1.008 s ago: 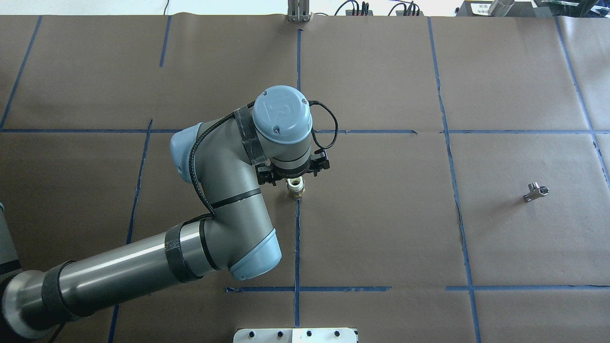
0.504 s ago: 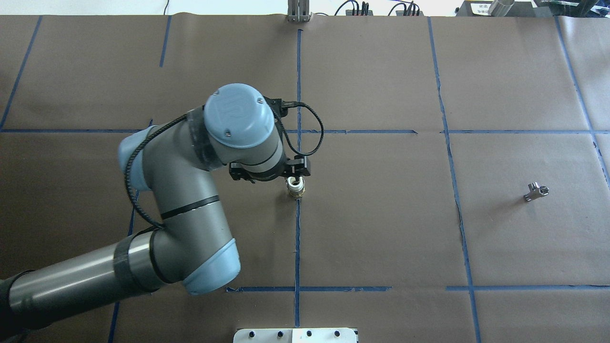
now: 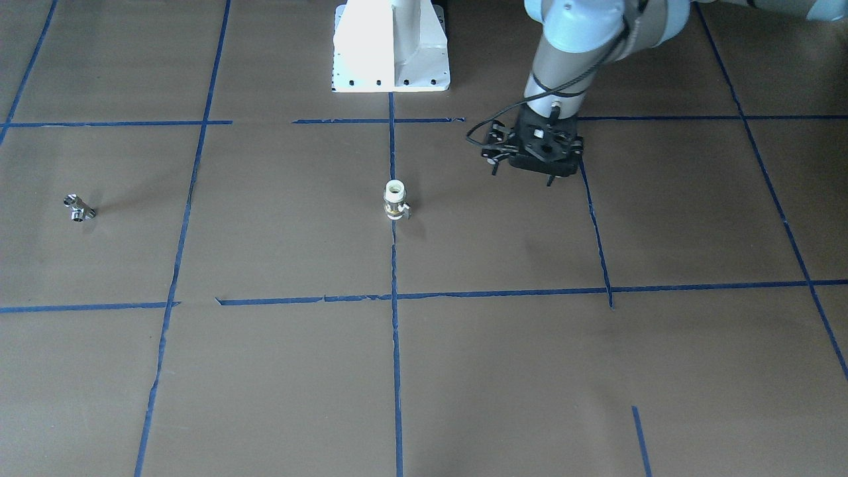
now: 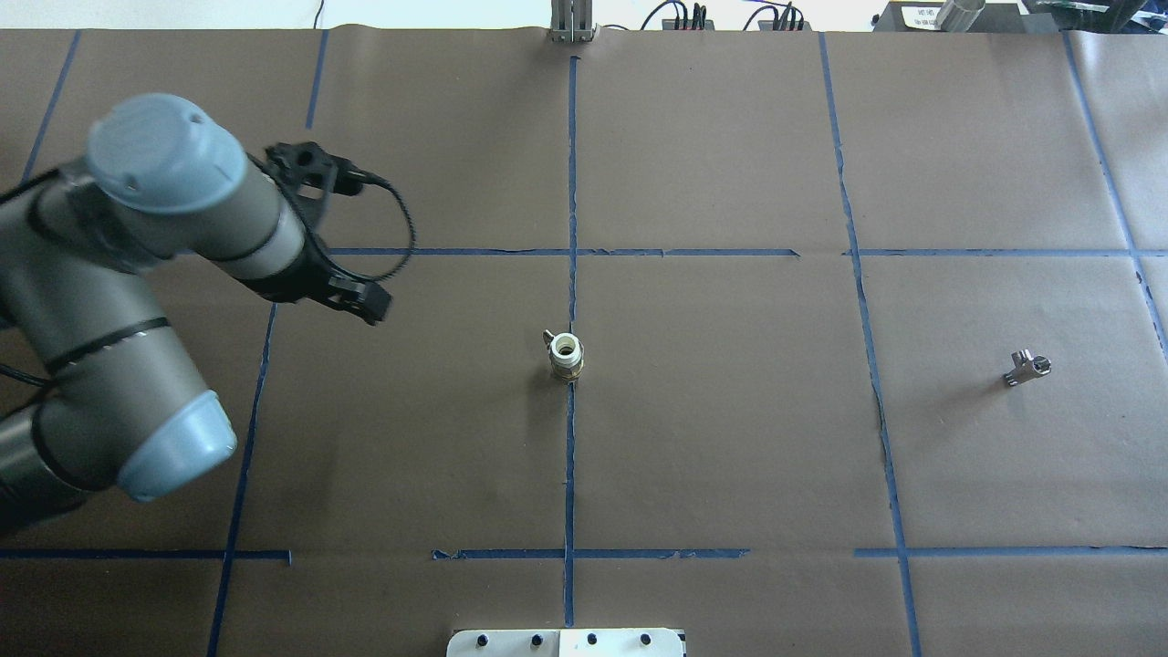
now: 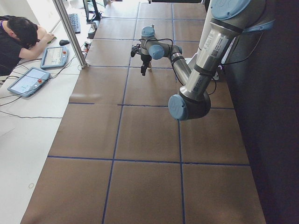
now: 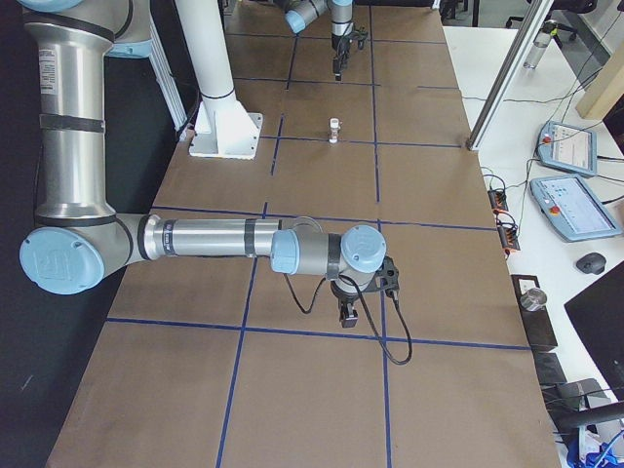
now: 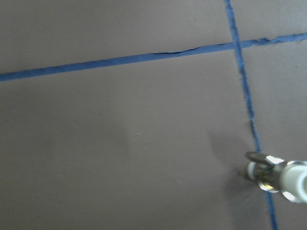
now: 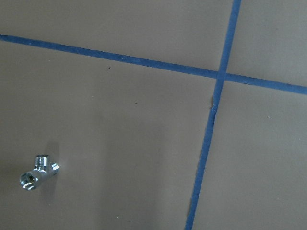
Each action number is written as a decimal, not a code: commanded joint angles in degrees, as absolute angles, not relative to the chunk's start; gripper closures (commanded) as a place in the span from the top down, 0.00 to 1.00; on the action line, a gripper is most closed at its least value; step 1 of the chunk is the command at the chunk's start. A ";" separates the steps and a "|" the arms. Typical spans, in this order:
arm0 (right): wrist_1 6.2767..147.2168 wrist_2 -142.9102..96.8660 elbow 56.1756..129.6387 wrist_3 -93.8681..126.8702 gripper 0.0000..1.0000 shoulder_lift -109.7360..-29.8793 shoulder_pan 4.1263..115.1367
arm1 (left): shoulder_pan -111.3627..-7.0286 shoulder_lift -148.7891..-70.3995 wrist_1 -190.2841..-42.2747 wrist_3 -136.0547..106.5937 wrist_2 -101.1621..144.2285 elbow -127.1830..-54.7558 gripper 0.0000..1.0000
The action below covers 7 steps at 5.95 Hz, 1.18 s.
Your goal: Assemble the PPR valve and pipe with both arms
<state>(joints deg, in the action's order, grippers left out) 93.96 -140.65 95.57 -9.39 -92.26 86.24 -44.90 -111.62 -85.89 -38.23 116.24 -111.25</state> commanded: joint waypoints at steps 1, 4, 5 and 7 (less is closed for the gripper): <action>92.04 -140.80 96.76 -6.35 1.00 -91.67 84.47 | -64.06 -99.89 -85.96 -12.08 126.15 -108.05 1.00; 86.76 -140.37 97.38 0.15 1.00 -91.06 81.57 | -90.55 -88.72 -86.65 15.74 136.73 -93.39 1.00; 86.57 -140.27 98.60 4.44 1.00 -90.36 79.91 | -93.31 -86.59 -86.92 17.47 137.02 -93.86 1.00; 77.94 -131.35 102.57 22.59 1.00 -92.70 69.05 | -93.34 -84.02 -87.54 13.81 137.02 -94.04 1.00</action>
<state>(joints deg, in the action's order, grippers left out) 83.04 -135.22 101.43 14.22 -91.17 74.45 -93.00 -84.84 -87.24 15.10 136.94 -94.04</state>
